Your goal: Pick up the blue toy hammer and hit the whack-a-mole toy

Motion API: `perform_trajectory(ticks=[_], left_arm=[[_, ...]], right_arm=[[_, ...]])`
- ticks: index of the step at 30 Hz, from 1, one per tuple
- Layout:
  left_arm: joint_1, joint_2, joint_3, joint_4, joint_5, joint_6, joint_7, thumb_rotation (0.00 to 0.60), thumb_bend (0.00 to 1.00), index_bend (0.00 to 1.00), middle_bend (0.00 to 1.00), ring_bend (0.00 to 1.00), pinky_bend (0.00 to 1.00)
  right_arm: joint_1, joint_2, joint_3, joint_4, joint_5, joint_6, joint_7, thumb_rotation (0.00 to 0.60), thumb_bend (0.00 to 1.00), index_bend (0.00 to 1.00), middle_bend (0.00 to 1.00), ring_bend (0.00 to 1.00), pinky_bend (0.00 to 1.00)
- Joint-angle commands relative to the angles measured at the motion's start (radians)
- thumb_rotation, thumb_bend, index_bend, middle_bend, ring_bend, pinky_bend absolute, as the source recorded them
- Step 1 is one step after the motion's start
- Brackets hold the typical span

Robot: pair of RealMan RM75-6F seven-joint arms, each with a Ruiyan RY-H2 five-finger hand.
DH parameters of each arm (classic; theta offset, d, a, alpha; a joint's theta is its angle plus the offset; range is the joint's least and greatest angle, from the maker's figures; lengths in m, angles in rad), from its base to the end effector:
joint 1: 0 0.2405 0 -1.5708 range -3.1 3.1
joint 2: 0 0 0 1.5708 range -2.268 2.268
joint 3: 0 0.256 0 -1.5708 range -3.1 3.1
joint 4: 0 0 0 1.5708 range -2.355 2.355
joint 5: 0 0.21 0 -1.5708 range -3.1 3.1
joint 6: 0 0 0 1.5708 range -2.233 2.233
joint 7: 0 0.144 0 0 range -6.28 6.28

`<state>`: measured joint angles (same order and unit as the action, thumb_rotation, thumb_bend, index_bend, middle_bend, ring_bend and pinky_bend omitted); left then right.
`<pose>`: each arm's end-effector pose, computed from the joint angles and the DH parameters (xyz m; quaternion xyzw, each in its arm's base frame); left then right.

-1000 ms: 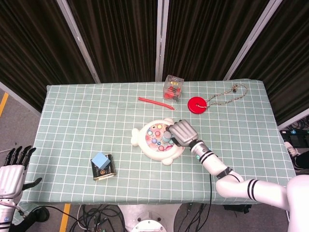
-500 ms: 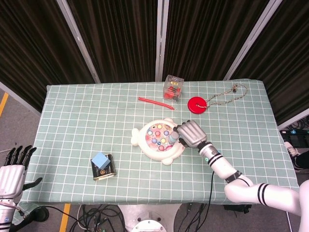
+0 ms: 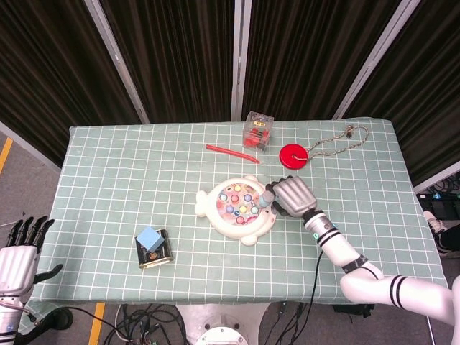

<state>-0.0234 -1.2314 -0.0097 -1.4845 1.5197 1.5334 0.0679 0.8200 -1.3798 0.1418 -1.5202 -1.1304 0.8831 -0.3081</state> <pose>-0.3331 0.1536 0.1339 -0.6014 -0.3744 -0.3516 0.6119 -0.1461 -0.3645 0.0247 0.7812 -0.3271 0.3390 0.4097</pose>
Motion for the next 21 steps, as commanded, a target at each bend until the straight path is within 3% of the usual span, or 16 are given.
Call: perform_trajectory(ticks=[1, 9, 14, 16, 21], left_arm=[[0.001, 0.000, 0.000, 0.000, 0.000, 0.001, -0.001, 0.600, 0.06, 0.11, 0.08, 0.00, 0.00], [0.000, 0.001, 0.001, -0.004, 0.003, 0.000, 0.004, 0.600, 0.06, 0.11, 0.08, 0.00, 0.00], [-0.002, 0.004, 0.002, -0.011, 0.004, -0.003, 0.011, 0.600, 0.06, 0.11, 0.08, 0.00, 0.00], [-0.001, 0.006, 0.003, -0.015, 0.003, -0.004, 0.016, 0.600, 0.06, 0.11, 0.08, 0.00, 0.00], [-0.002, 0.008, 0.003, -0.023, 0.002, -0.006, 0.022, 0.600, 0.06, 0.11, 0.08, 0.00, 0.00]], right_arm=[[-0.031, 0.023, -0.013, 0.017, 0.019, 0.007, 0.018, 0.600, 0.77, 0.62, 0.61, 0.46, 0.58], [-0.099, -0.033, -0.043, 0.181, 0.063, -0.038, 0.150, 0.600, 0.73, 0.62, 0.61, 0.46, 0.58], [-0.115, -0.086, -0.051, 0.284, 0.044, -0.062, 0.204, 0.600, 0.65, 0.58, 0.58, 0.45, 0.55], [-0.120, -0.104, -0.058, 0.313, 0.032, -0.071, 0.215, 0.600, 0.61, 0.50, 0.54, 0.43, 0.51], [-0.153, -0.122, -0.074, 0.326, -0.024, -0.035, 0.247, 0.600, 0.52, 0.09, 0.31, 0.19, 0.28]])
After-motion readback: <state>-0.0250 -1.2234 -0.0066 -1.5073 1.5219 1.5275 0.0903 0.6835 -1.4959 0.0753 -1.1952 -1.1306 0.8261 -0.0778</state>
